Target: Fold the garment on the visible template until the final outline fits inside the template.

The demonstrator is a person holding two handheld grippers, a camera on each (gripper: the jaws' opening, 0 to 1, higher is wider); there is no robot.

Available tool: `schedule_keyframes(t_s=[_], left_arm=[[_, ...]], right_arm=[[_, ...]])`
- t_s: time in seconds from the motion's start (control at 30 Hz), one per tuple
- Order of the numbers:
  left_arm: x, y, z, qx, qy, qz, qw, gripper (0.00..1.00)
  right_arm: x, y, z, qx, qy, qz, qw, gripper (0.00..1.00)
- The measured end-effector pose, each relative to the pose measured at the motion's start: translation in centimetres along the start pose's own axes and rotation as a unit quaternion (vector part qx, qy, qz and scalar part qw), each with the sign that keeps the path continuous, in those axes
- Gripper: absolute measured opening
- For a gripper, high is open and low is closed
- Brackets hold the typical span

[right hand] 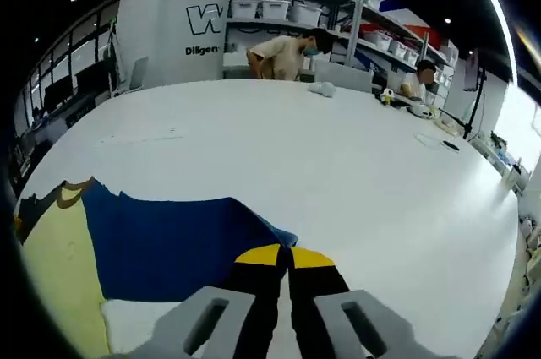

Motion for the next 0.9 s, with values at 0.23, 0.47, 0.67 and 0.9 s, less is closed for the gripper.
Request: schedule_keyframes(t_s=[0.23,0.47,0.67,0.9], left_arm=[[0.0,0.0,0.0,0.001,0.0,0.001,1.0,0.08],[0.0,0.0,0.0,-0.001,0.0,0.001,1.0,0.08],[0.1,0.0,0.0,-0.002,0.001,0.0,1.0,0.08],[0.1,0.0,-0.1,-0.001,0.001,-0.002,1.0,0.08]], right_arm=[[2.3,3.2,-1.7,-0.012,0.016,0.031,0.9993,0.0],[4.5,4.8,-2.1,-0.001,0.023,0.035,0.9991,0.0],[4.1,5.4,-1.6,0.04,0.017,0.029,0.9986,0.19],[3.3,3.1,-0.4,0.077,0.001,-0.01,0.9969,0.32]])
Point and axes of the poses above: the point that each gripper's makers call its tool centre point, and the gripper's own axes: x roughly forward along the fingers, y roughly to its right, z roughly out of its underside, the point moved 3 cm from there along -x, roughly backward along the fingers, and after that the axes turned 2 degrees about -x, right-handed, at the moved point
